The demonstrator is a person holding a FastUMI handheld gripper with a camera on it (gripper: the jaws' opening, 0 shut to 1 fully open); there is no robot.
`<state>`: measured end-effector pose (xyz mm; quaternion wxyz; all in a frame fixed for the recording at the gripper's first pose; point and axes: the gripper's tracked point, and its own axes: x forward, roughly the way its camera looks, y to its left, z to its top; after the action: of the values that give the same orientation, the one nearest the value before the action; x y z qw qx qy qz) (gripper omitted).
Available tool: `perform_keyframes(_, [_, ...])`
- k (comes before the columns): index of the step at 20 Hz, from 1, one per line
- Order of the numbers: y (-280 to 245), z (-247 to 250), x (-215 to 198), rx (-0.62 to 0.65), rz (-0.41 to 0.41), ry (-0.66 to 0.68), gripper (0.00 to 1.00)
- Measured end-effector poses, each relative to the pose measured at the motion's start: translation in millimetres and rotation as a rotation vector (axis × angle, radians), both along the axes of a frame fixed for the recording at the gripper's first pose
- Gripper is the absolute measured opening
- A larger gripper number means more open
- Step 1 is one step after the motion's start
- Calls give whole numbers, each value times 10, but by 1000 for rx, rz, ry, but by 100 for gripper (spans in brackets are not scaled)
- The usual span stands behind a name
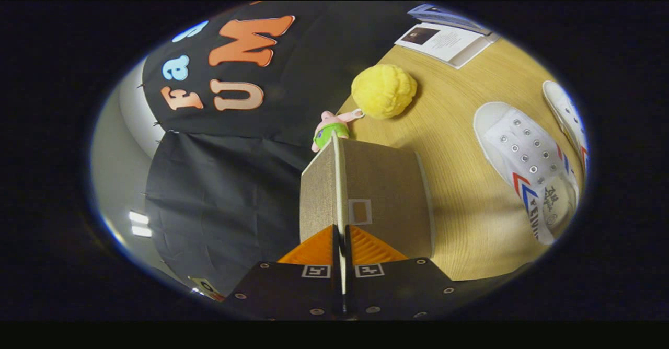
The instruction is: Open the storage box then place both shoes into the box .Put the left shoe in first, then the right shoe, with the right side of both shoes facing outward in a uniform manner.
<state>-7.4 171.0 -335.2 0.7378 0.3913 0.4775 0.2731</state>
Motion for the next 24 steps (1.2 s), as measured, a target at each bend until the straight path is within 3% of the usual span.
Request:
perform_keyframes(7, [169,784,222,123,-57,-100,1])
perform_keyframes(16, [1080,1507,251,80,14,-235,2])
perform_keyframes(24, [1961,1592,113,28,101,-280,3])
